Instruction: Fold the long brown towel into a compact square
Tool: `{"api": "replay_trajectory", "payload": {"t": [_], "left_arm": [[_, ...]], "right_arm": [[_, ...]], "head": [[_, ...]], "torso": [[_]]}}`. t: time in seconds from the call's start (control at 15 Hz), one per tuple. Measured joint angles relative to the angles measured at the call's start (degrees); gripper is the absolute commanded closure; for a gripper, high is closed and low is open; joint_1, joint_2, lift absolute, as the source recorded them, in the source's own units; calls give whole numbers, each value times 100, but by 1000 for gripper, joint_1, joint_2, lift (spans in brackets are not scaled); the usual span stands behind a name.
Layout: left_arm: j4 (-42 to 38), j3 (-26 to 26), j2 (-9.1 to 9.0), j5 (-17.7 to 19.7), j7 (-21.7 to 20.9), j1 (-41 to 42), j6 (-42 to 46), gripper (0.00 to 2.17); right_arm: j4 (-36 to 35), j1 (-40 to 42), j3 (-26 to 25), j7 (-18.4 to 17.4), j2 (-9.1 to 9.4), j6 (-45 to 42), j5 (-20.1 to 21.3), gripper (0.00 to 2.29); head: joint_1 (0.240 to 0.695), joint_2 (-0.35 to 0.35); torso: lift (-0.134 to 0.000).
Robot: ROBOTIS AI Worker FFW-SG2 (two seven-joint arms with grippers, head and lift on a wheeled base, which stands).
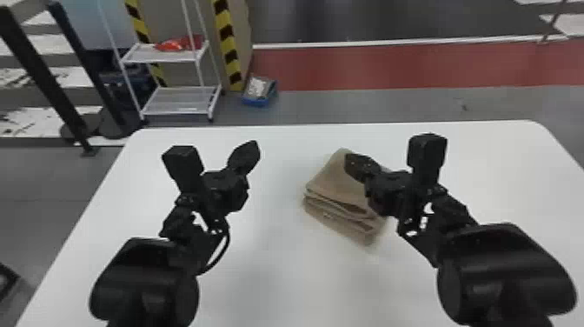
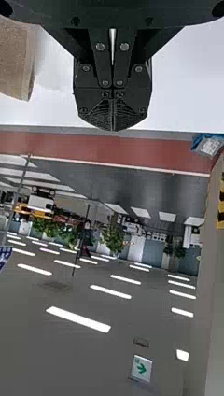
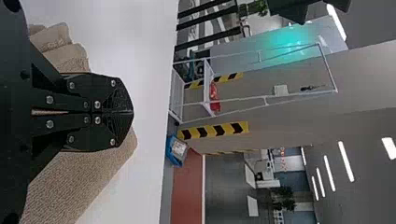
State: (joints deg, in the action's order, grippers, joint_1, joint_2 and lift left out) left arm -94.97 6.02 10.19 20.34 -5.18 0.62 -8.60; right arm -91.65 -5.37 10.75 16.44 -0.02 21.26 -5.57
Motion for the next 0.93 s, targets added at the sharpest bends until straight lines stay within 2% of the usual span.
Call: {"api": "replay_trajectory", "payload": {"t": [0.13,0.4,0.73,0.93], "left_arm": [[47,-96,7,54,-76,7,48,2138],[130,-139,-1,85,-109,-27,56,2138],[267,-4,-43,68,-106,-128,56,2138],[319,18,-44,41,-97,-133,56,2135]], "right_arm": [[231,-16,121,-96,2,-198,105,2125],[614,111,279,-59,2,-448,69,2128],[871,147,373,331,2,-277,100,2128],[625,261,380,600,2,99,53,2128]], "head": [[695,137],[695,159],[695,168],[695,180]], "torso": [[-123],[-123],[-123],[-123]]}}
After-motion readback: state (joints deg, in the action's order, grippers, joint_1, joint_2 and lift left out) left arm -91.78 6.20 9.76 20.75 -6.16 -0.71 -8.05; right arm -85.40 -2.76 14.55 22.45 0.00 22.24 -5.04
